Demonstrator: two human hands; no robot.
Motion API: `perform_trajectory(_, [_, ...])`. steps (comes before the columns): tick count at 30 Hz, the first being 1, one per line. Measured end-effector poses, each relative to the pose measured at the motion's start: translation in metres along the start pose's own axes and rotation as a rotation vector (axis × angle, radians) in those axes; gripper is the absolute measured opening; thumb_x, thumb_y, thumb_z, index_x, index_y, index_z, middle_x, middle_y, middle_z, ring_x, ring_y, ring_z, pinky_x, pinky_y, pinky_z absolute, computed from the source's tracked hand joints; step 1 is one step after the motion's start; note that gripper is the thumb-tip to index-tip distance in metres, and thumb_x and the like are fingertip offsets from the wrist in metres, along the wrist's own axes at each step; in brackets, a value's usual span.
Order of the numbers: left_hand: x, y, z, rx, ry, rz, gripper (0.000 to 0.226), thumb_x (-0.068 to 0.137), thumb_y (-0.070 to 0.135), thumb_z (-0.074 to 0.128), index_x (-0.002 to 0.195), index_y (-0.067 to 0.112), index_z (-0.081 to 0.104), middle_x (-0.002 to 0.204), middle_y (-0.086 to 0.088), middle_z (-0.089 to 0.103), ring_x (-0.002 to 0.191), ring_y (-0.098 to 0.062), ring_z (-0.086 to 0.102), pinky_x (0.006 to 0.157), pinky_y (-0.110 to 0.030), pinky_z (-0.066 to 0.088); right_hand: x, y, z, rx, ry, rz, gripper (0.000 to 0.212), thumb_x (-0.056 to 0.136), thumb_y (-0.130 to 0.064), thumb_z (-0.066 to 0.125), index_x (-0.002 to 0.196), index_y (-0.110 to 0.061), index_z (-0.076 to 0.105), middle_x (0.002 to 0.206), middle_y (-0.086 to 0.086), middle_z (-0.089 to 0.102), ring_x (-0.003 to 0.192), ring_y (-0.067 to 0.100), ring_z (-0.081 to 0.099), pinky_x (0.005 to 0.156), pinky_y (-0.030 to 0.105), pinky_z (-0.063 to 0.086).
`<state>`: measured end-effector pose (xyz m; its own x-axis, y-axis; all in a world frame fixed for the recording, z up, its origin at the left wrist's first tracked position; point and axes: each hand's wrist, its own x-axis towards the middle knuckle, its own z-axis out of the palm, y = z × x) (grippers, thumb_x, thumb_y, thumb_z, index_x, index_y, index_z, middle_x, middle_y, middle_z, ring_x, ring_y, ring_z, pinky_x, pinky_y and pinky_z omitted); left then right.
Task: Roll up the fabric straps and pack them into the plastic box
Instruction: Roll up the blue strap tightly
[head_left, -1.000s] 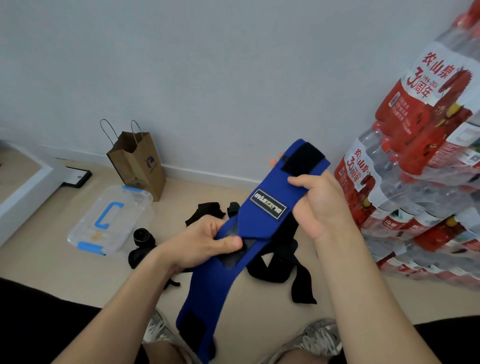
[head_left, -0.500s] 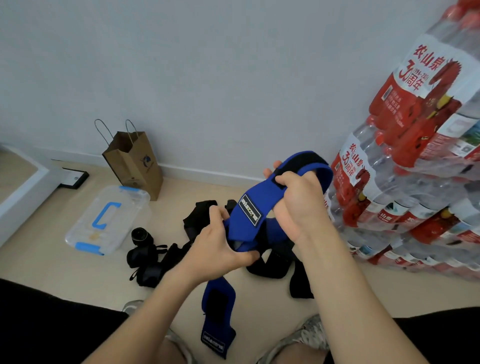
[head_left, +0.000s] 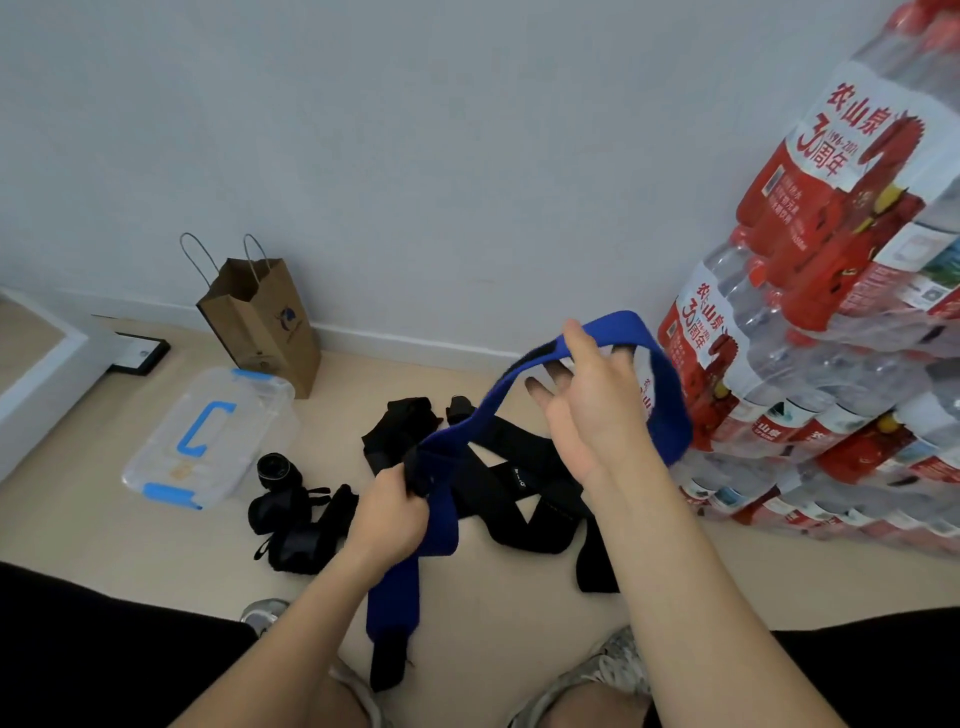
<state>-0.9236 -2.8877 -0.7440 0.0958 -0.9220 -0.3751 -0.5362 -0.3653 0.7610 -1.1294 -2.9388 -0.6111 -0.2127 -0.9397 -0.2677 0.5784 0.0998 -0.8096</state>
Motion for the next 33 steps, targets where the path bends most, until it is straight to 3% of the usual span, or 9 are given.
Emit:
perform_trajectory(3, [0.008,-0.029,-0.001,-0.040,-0.095,-0.187,0.015,0.108,0.018,0.056,0.102,0.010,0.067,0.100,-0.021,0.075,0.092,-0.037,0.070,0.078,-0.043,0.053,0.005,-0.002,-0.009,0.016,0.078,-0.112,0.077,0.100,-0.010,0.071,0.160,-0.035,0.029,0.124,-0.004,0.070,0.130,0.019,0.063,0.107,0.045,0.051])
perform_trajectory(6, [0.007,-0.048,0.001,0.011,-0.168,-0.232,0.021,0.110,0.021,0.055,0.102,0.006,0.068,0.100,-0.022,0.074,0.093,-0.039,0.069,0.080,-0.043,0.051,0.012,-0.010,-0.018,-0.024,0.152,-0.185,0.060,0.087,-0.012,0.077,0.139,-0.016,0.048,0.118,-0.004,0.067,0.111,0.014,0.066,0.095,0.032,0.056])
perform_trajectory(10, [0.002,-0.049,0.010,-0.001,-0.316,-0.224,0.029,0.112,0.031,0.055,0.098,0.009,0.067,0.086,-0.011,0.070,0.078,-0.025,0.064,0.074,-0.037,0.048,0.007,-0.009,-0.015,-0.272,0.093,-0.293,0.043,0.105,-0.005,0.058,0.142,-0.025,0.063,0.140,-0.004,0.069,0.134,0.013,0.063,0.115,0.035,0.051])
perform_trajectory(13, [0.000,-0.041,0.020,-0.057,-0.284,-0.165,0.038,0.110,0.043,0.057,0.086,0.016,0.063,0.077,-0.005,0.064,0.070,-0.020,0.059,0.069,-0.035,0.044,-0.006,0.001,-0.006,-0.609,-0.031,-0.468,0.040,0.107,-0.003,0.053,0.132,-0.032,0.067,0.135,-0.017,0.069,0.124,-0.006,0.063,0.109,0.018,0.049])
perform_trajectory(17, [0.003,-0.042,0.026,-0.073,-0.254,-0.191,0.025,0.109,0.038,0.060,0.103,0.014,0.067,0.100,-0.007,0.075,0.092,-0.021,0.070,0.079,-0.039,0.056,-0.015,0.012,-0.002,-0.978,-0.125,-0.482,0.027,0.103,-0.009,0.062,0.115,-0.029,0.076,0.105,-0.015,0.074,0.068,0.005,0.065,0.060,0.012,0.046])
perform_trajectory(22, [0.007,-0.020,0.011,-0.019,0.034,-0.153,0.020,0.110,0.026,0.050,0.118,0.010,0.060,0.093,-0.001,0.069,0.079,-0.017,0.067,0.073,-0.041,0.060,-0.023,0.012,0.009,-1.170,-0.200,-0.434,0.025,0.104,-0.015,0.065,0.116,-0.025,0.084,0.107,-0.011,0.077,0.070,-0.009,0.064,0.065,0.003,0.044])
perform_trajectory(26, [0.002,0.052,-0.024,-0.337,0.074,-0.062,0.052,0.113,0.053,0.029,0.107,0.017,0.067,0.074,-0.009,0.079,0.068,-0.024,0.079,0.064,-0.041,0.064,-0.028,0.019,0.017,-1.181,-0.266,-0.387,0.028,0.106,-0.013,0.062,0.123,-0.023,0.082,0.101,-0.011,0.076,0.068,-0.015,0.058,0.071,0.002,0.046])
perform_trajectory(29, [-0.013,0.095,-0.051,-0.383,-0.061,0.053,0.063,0.099,0.077,0.037,0.098,0.030,0.079,0.083,-0.007,0.080,0.070,-0.031,0.080,0.058,-0.037,0.065,-0.032,0.027,0.025,-1.011,-0.151,-0.377,0.033,0.100,-0.015,0.075,0.132,-0.023,0.076,0.085,-0.012,0.077,0.081,0.003,0.075,0.088,0.030,0.063])
perform_trajectory(33, [-0.030,0.112,-0.069,-0.410,-0.179,0.198,0.021,0.097,0.040,0.062,0.111,0.036,0.077,0.095,-0.003,0.081,0.079,-0.030,0.081,0.079,-0.048,0.069,-0.033,0.034,0.025,-0.346,-0.104,0.017,0.073,0.091,-0.005,0.084,0.151,-0.029,0.050,0.098,0.008,0.083,0.090,0.025,0.083,0.083,0.043,0.068])
